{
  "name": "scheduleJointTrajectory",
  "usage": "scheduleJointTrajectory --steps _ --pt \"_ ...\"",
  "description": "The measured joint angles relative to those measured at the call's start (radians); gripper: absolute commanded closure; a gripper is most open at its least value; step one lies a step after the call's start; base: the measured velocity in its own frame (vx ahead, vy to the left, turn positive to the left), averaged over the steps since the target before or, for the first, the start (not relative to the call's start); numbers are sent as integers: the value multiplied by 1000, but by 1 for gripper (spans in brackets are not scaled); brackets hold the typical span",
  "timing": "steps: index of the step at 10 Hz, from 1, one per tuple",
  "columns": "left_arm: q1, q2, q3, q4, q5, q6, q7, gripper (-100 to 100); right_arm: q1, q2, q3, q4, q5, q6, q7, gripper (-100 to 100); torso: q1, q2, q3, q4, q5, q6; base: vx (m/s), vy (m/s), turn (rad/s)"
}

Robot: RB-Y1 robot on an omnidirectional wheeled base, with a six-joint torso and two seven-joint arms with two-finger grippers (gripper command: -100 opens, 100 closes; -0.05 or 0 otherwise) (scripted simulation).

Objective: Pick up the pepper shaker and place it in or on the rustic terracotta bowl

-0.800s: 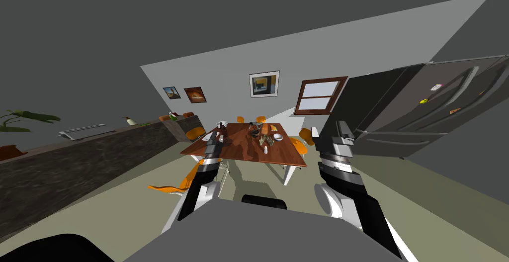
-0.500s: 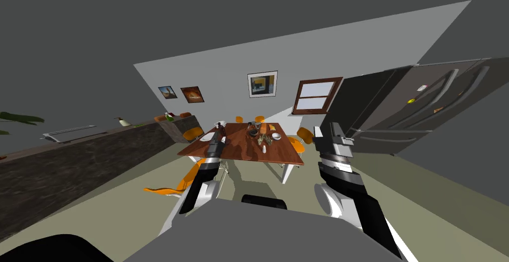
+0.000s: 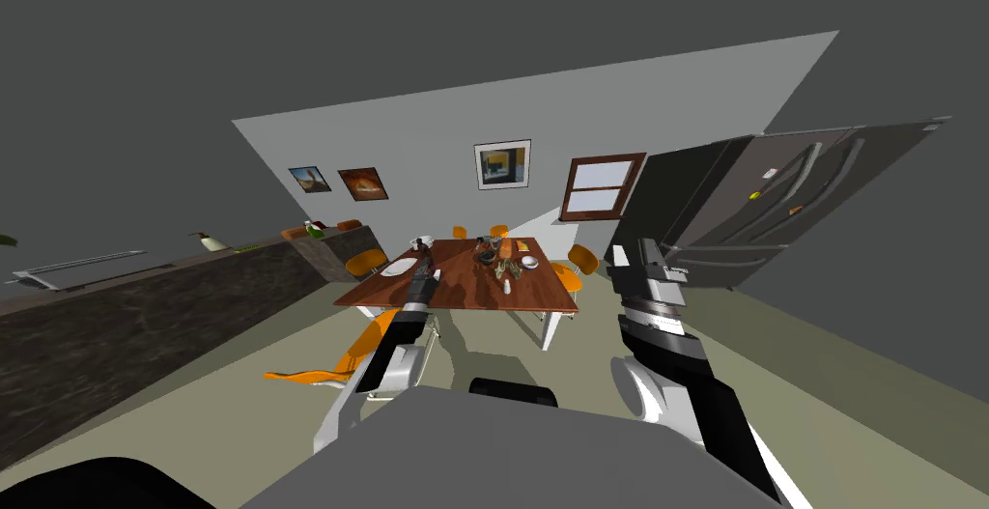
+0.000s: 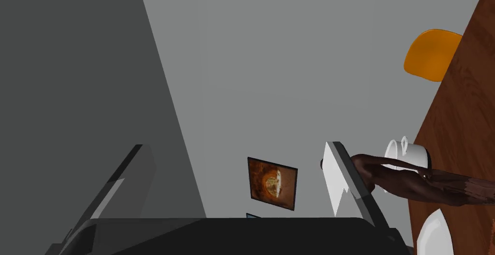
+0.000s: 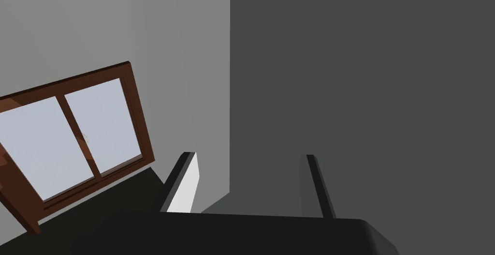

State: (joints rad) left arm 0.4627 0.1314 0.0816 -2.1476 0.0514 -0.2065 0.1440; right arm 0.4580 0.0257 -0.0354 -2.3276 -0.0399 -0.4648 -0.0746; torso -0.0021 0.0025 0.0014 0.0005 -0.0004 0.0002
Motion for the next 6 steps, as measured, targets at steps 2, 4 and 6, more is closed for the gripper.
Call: scheduleJointTrajectory --steps 2,4,6 --pt "-19 17 16 18 19 55 31 -100 0 0 0 0 0 0 0 0 1 1 0 0 0 0 -48 -26 -84" --pt "-46 34 39 42 42 132 66 -100 0 0 0 0 0 0 0 0 0 2 1 0 0 0 -56 -40 -112" --pt "-65 44 53 79 59 173 96 -100 0 0 0 0 0 0 0 0 0 1 0 0 0 0 -52 -49 -129"
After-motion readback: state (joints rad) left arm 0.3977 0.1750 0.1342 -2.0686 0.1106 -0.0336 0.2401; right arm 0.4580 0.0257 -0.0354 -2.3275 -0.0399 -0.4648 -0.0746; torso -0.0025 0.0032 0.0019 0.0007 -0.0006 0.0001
